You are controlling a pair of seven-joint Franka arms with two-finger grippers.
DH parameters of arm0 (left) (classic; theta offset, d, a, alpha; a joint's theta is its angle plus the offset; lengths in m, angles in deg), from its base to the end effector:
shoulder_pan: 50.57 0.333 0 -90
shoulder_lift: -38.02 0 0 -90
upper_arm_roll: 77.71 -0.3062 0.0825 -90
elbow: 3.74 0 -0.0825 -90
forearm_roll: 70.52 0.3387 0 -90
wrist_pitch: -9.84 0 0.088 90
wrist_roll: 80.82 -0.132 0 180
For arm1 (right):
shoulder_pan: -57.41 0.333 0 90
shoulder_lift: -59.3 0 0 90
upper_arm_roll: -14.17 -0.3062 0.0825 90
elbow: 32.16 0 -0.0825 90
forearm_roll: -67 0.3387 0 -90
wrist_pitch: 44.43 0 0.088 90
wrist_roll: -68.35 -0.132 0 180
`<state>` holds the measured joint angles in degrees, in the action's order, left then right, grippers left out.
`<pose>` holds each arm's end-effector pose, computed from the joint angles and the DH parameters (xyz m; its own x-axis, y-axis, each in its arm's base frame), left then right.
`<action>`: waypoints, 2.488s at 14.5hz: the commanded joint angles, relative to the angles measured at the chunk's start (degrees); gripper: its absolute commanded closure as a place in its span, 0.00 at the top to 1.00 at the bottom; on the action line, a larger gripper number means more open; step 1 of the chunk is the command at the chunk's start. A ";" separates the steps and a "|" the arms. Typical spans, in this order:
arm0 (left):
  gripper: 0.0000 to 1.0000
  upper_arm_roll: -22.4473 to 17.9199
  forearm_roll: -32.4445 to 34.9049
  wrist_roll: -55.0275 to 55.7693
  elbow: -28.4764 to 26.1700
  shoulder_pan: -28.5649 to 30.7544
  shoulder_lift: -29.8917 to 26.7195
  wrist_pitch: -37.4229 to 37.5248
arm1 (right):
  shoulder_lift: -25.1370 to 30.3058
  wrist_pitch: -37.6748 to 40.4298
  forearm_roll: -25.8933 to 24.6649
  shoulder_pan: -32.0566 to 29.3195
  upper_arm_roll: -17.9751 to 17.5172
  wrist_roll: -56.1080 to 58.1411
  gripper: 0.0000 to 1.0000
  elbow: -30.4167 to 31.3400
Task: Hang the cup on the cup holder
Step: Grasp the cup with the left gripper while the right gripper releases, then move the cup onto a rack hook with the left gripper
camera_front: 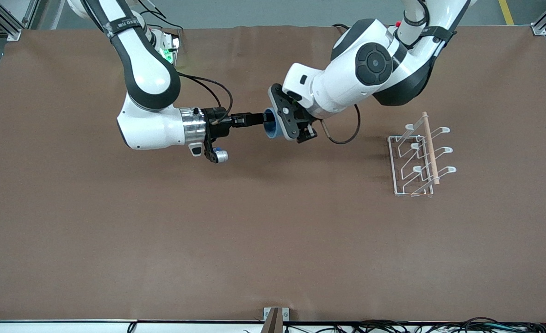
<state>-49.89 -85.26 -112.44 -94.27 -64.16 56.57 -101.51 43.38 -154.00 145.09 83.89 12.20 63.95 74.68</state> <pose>0.4657 -0.3982 0.4624 0.4208 -0.8740 0.2430 -0.8892 -0.3443 0.3015 0.4745 0.3611 0.4066 0.8528 0.0767 -0.5166 -0.4381 -0.4335 -0.7875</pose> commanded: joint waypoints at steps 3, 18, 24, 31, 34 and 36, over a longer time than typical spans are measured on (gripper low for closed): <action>0.00 0.13 23.64 -0.90 9.12 -0.38 0.34 17.71 | 3.87 -0.03 -8.53 -4.05 1.79 -2.80 1.00 1.17; 0.01 0.13 68.95 -18.56 -5.69 -1.36 0.78 35.42 | 9.66 1.46 -74.40 -27.18 3.73 -5.27 1.00 -3.66; 0.02 -1.09 81.09 -17.34 -8.26 0.67 7.89 35.51 | 14.33 14.46 -77.04 -30.42 4.08 -5.09 1.00 -13.05; 0.05 -1.80 88.74 -6.37 -10.89 0.31 16.68 39.54 | 14.51 22.29 -79.15 -31.22 3.99 -1.31 1.00 -21.15; 0.08 -1.80 90.94 -2.84 -10.81 0.14 20.20 40.17 | 14.42 22.30 -79.07 -31.14 3.82 -1.14 1.00 -21.06; 0.14 -2.33 91.56 -0.73 -10.81 -0.13 22.22 41.56 | 14.33 22.30 -79.06 -31.22 3.90 1.56 1.00 -21.06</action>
<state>-51.74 4.63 -114.71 -105.43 -63.57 77.35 -61.99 57.91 -132.41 67.03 53.45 16.81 62.85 54.25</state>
